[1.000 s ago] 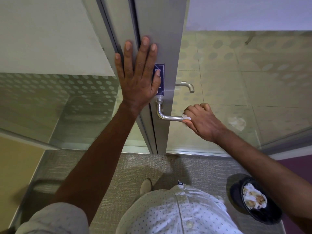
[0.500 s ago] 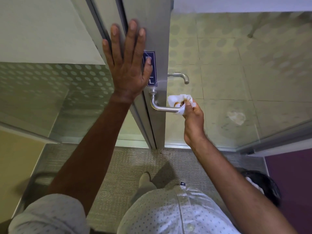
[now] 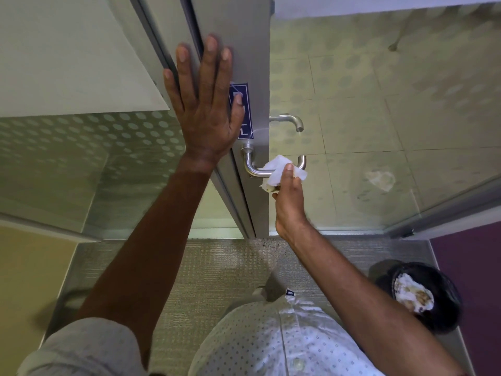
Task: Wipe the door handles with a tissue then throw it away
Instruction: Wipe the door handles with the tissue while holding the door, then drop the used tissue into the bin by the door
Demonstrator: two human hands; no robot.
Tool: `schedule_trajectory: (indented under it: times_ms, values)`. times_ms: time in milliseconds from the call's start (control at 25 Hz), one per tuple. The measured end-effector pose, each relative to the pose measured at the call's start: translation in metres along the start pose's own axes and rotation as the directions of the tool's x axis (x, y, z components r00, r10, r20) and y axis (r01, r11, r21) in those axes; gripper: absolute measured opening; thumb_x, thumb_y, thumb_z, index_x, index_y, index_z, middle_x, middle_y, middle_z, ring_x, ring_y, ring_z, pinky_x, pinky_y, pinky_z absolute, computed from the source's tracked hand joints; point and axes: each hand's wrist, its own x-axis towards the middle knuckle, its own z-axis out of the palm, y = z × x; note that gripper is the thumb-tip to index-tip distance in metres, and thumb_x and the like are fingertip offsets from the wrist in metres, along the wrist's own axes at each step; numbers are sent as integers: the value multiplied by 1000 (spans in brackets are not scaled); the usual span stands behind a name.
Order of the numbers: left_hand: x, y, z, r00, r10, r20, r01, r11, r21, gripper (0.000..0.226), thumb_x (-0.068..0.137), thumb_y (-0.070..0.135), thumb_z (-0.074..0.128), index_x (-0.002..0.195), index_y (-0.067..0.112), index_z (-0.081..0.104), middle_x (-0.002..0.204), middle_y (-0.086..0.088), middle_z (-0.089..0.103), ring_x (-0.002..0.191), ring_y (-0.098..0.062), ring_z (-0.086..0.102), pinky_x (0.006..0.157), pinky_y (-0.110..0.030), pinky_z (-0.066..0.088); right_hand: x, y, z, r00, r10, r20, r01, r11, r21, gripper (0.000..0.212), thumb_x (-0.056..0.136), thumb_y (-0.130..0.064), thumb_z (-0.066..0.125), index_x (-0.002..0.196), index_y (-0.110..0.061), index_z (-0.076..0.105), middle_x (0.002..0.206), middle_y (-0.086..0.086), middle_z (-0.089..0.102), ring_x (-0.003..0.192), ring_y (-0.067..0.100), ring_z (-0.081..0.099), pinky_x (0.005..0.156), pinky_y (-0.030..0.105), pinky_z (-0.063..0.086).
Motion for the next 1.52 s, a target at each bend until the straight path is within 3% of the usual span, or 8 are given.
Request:
schedule_trajectory:
  times_ms: [160, 360, 640, 800, 920, 1120, 1240, 1520]
  values:
    - [1, 1, -3, 1000, 5, 16, -5, 1000, -12, 58, 107, 44, 40, 159, 19, 32, 162, -7, 32, 149, -43, 25, 131, -48, -6, -12, 13, 28, 996, -72, 44, 76, 992, -99, 39, 112, -43, 32, 106, -24, 65, 97, -10, 72, 86, -6, 65, 71, 5, 46]
    - [1, 2, -7, 999, 1, 35, 0, 1000, -11, 59, 106, 42, 47, 158, 18, 34, 162, -6, 33, 148, -42, 28, 131, -46, -8, -14, 17, 39, 989, -89, 118, 114, 966, -233, 51, 112, -41, 29, 111, -6, 66, 90, -5, 68, 75, -8, 63, 62, 2, 42]
    - [3, 4, -17, 999, 9, 52, -7, 999, -37, 63, 103, 42, 55, 157, 16, 38, 159, -11, 50, 147, -40, 28, 131, -46, -7, -15, 10, 14, 980, -63, 189, 135, 907, -398, 50, 107, -48, 42, 105, -7, 71, 95, 11, 75, 94, 21, 70, 90, 35, 51]
    - [6, 12, -24, 991, -63, 120, 77, 990, -116, 67, 101, 43, 58, 158, 13, 40, 162, -17, 45, 150, -43, 25, 128, -64, 10, -23, 2, -11, 978, -55, 199, 136, 899, -416, 49, 92, -44, 33, 82, -11, 67, 72, 11, 73, 76, 18, 69, 80, 34, 51]
    - [-1, 35, -32, 978, -117, 175, 148, 974, -172, 70, 102, 47, 55, 161, 15, 36, 165, -20, 38, 153, -43, 23, 122, -73, 15, -28, 1, -35, 956, -173, 239, 253, 896, -365, 59, 102, -32, 27, 64, 0, 59, 61, 7, 66, 61, 18, 58, 67, 32, 45]
    - [-40, 116, -50, 940, 78, 331, 79, 897, -434, 75, 98, 41, 60, 164, 20, 31, 172, -12, 20, 160, -35, 13, 127, -66, -1, -24, 6, -104, 979, -190, 69, 201, 887, -415, 30, 107, -16, 49, 92, -7, 74, 77, 3, 70, 65, 13, 62, 64, 29, 52]
    - [-63, 177, -55, 882, 251, 398, 42, 800, -599, 67, 98, 36, 57, 161, 22, 38, 174, -9, 22, 162, -34, 16, 127, -66, 3, -21, 8, -166, 981, -177, -75, 141, 928, -344, 22, 96, 1, 60, 98, -18, 71, 82, 5, 69, 67, 18, 63, 61, 34, 53]
    - [-116, 334, -53, 613, 505, 608, 183, 657, -731, 51, 99, 30, 53, 148, 18, 56, 171, -6, 33, 159, -31, 30, 126, -63, 20, -2, 26, -352, 875, -69, -479, -62, 966, -253, 15, 90, 3, 70, 86, -11, 72, 81, 11, 69, 70, 19, 65, 65, 31, 59]
